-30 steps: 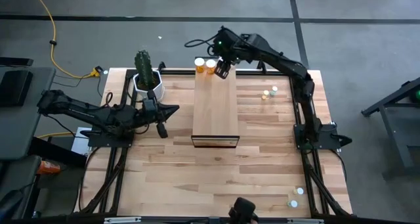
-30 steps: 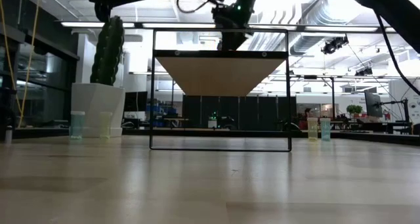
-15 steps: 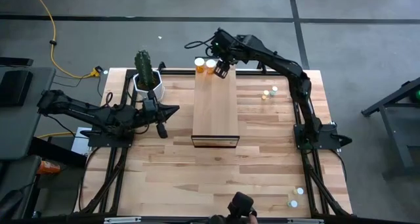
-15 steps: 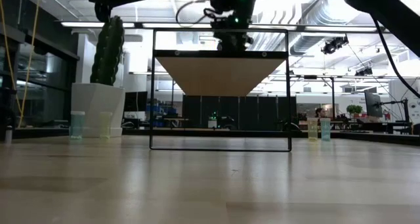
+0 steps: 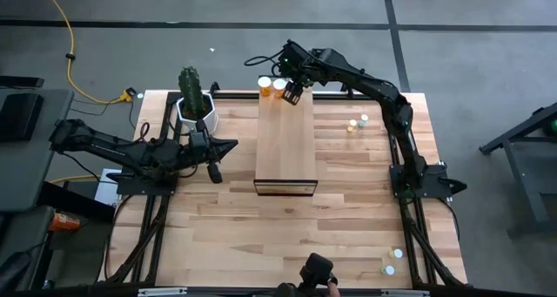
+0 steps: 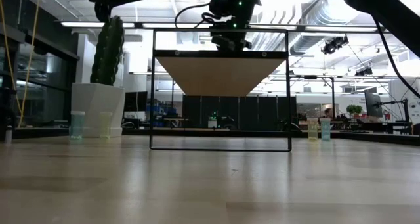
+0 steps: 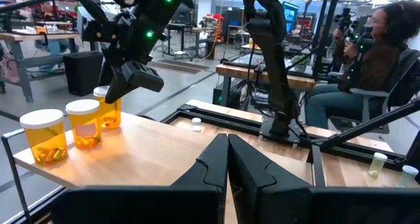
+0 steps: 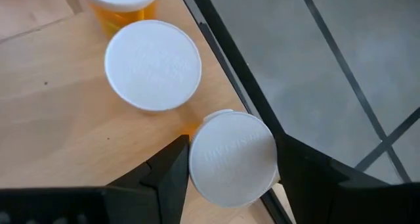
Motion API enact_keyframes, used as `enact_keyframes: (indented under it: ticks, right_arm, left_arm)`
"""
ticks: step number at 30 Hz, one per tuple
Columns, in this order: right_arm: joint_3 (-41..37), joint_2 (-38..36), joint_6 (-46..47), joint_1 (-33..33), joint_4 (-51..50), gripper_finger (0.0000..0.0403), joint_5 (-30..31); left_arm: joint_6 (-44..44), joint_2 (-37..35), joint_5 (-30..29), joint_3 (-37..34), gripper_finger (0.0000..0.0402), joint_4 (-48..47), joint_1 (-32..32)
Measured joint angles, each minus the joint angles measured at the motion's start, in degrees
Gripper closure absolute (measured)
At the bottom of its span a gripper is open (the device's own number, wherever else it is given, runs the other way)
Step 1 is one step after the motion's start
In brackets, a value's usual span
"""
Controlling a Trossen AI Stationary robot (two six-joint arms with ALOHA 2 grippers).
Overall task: Pick and place medicine bottles onto shelf by color
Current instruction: Put the orange pill bottle on the shelf aligned with the other orange pill bottles
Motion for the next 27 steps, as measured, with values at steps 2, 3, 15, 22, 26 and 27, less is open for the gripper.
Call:
enact_keyframes:
  ticks: [2,3,15,22,26,27]
  right_arm:
    - [0.0,0.0,0.4,0.0,-0.1,0.0208,0.0]
    - [0.0,0.0,0.6,0.0,-0.2,0.0208,0.0]
    - [0.0,0.0,2.8,0.0,-2.1,0.0197,-0.7]
    - [0.0,0.5,2.4,-0.2,-1.8,0.0196,-1.3]
    - [0.0,0.7,1.9,-0.3,-1.6,0.0196,-1.3]
    - [0.0,0.8,1.9,-0.3,-1.5,0.0196,-1.4]
  left_arm:
    - [-0.2,0.0,0.0,0.0,0.0401,0.0,0.0]
    - [-0.2,0.0,0.0,0.0,0.0401,0.0,0.0]
    - [-0.4,0.0,0.0,0.0,0.0401,-0.1,0.0]
    - [-0.4,0.0,0.0,0.0,0.0401,-0.2,0.0]
    - [-0.4,0.0,0.0,0.0,0.0401,-0.2,0.0]
    - [-0.4,0.0,0.0,0.0,0.0401,-0.2,0.0]
